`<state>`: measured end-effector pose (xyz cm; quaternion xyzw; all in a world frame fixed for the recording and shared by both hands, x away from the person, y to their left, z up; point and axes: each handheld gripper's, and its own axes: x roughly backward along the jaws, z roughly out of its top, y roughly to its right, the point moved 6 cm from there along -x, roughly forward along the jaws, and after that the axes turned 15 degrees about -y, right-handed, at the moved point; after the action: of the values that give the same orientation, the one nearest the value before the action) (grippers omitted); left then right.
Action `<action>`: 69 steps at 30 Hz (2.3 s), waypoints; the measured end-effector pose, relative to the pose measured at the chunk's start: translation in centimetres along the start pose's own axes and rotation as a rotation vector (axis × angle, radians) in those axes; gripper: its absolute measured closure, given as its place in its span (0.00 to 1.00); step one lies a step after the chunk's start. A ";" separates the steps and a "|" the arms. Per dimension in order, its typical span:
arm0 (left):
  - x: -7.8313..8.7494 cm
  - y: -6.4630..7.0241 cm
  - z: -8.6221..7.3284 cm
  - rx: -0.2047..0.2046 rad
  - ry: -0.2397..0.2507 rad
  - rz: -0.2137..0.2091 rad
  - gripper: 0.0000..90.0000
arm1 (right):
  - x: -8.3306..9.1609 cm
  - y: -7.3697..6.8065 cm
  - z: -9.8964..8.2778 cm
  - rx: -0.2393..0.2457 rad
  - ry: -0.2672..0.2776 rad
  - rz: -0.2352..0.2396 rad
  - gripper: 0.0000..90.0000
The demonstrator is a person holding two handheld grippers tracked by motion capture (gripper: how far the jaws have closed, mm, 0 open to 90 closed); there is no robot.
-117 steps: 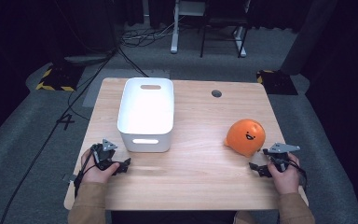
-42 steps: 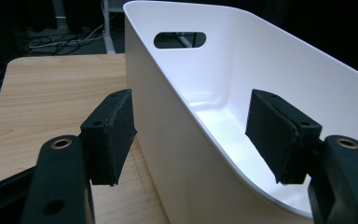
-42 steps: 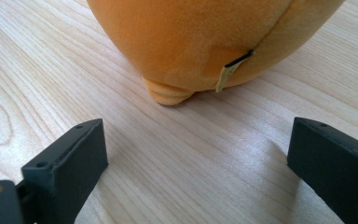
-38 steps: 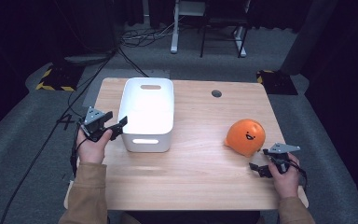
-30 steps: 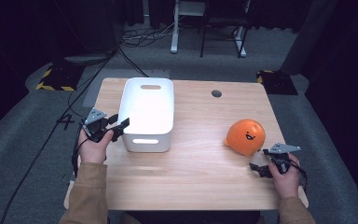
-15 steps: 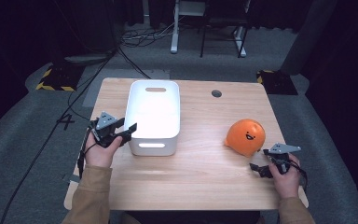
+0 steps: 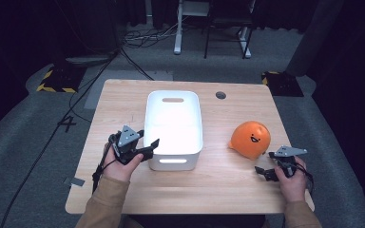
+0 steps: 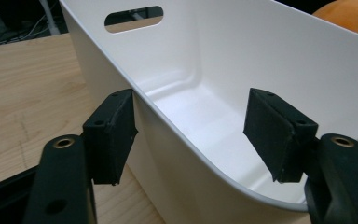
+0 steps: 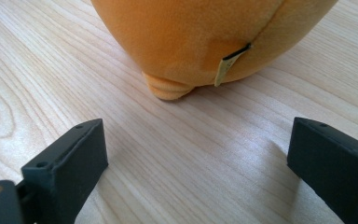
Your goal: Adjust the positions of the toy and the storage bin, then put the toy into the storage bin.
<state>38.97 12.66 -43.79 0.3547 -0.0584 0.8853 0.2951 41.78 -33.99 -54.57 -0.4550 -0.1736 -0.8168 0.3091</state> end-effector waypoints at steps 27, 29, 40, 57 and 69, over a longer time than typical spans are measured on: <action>0.9 8.0 -2.2 -0.078 0.006 -0.072 0.25 | 0.1 0.1 -0.1 0.011 -0.006 -0.001 0.06; 1.1 8.6 -2.5 -0.074 -0.009 -0.083 0.25 | 0.1 0.1 -0.1 0.012 -0.006 -0.001 0.06; 1.7 10.7 -3.2 -0.085 -0.021 -0.072 0.24 | 0.1 0.1 -0.1 0.014 -0.006 0.001 0.06; 2.3 11.2 -3.4 -0.131 -0.043 -0.072 0.23 | 0.1 0.1 -0.1 0.014 -0.006 0.001 0.06; 4.6 8.4 -1.6 -0.161 0.019 -0.068 0.23 | 0.1 0.1 -0.2 0.003 -0.006 -0.007 0.06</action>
<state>30.61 8.46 -41.05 0.3233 -0.1145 0.8705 0.3530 41.69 -34.17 -54.57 -0.4565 -0.1774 -0.8163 0.3063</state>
